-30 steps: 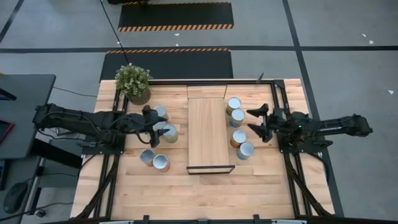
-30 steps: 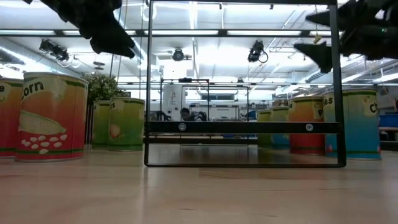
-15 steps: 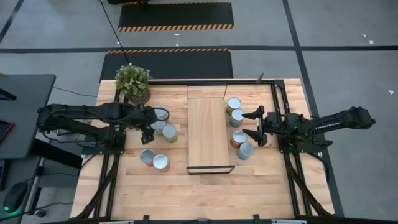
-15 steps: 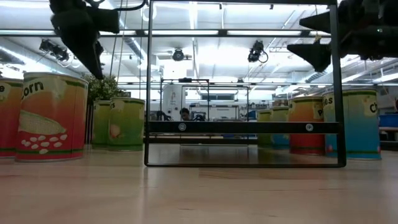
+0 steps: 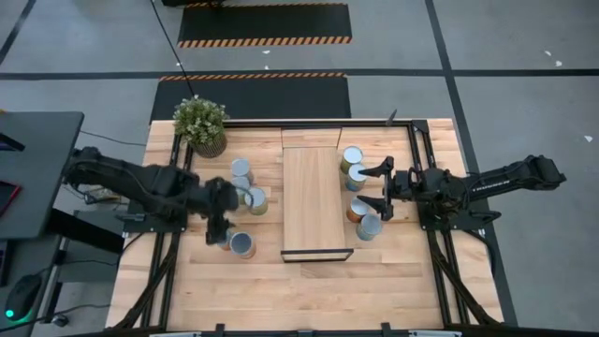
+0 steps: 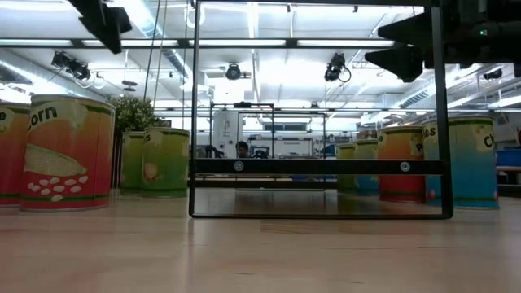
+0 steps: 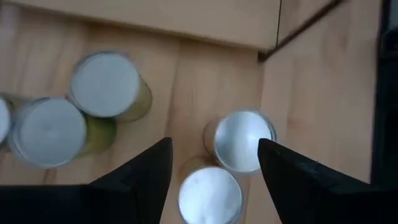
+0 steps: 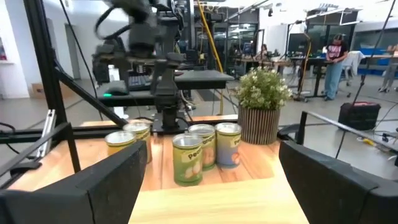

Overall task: Pick and place cans onto a shelf
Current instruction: Put the canned corn on the shelf

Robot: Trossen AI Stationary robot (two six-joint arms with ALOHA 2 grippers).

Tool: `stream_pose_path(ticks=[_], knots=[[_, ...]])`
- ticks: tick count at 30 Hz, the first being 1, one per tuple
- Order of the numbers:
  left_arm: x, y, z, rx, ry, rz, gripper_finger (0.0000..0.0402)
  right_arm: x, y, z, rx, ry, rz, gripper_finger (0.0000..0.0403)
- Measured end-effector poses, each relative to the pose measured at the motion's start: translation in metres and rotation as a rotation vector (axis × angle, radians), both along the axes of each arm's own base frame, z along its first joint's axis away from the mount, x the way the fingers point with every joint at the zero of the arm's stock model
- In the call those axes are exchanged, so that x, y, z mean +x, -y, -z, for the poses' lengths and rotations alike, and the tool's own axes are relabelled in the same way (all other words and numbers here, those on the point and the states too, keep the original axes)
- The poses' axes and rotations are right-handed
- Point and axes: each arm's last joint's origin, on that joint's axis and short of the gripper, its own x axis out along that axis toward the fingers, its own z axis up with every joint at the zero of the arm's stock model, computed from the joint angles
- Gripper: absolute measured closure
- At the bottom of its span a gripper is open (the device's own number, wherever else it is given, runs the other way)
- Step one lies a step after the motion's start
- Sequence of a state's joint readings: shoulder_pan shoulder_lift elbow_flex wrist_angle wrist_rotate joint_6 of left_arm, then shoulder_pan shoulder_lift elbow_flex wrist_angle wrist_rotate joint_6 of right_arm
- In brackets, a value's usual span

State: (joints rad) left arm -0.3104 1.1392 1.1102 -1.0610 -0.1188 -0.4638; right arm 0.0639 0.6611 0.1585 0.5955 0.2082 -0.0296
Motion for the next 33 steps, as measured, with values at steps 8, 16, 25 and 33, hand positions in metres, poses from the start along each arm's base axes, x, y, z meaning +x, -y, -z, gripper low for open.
stream_pose_path(ticks=[8, 16, 25, 33], knots=[[0.006, 0.044, 0.023, -0.007, -0.110, 0.008, 0.0159, 0.006, -0.001, -0.003, -0.003, -0.017, -0.016, 0.0030], [0.013, 0.059, 0.044, 0.065, -0.217, -0.033, 0.0143, 0.014, -0.002, -0.002, -0.004, -0.028, -0.020, 0.0030], [0.026, 0.054, 0.060, 0.105, -0.301, 0.013, 0.0069, 0.018, -0.002, 0.000, -0.004, -0.034, -0.020, 0.0030], [0.031, 0.053, 0.061, 0.072, -0.299, 0.042, 0.0046, 0.018, -0.002, 0.000, -0.003, -0.025, -0.020, 0.0030]])
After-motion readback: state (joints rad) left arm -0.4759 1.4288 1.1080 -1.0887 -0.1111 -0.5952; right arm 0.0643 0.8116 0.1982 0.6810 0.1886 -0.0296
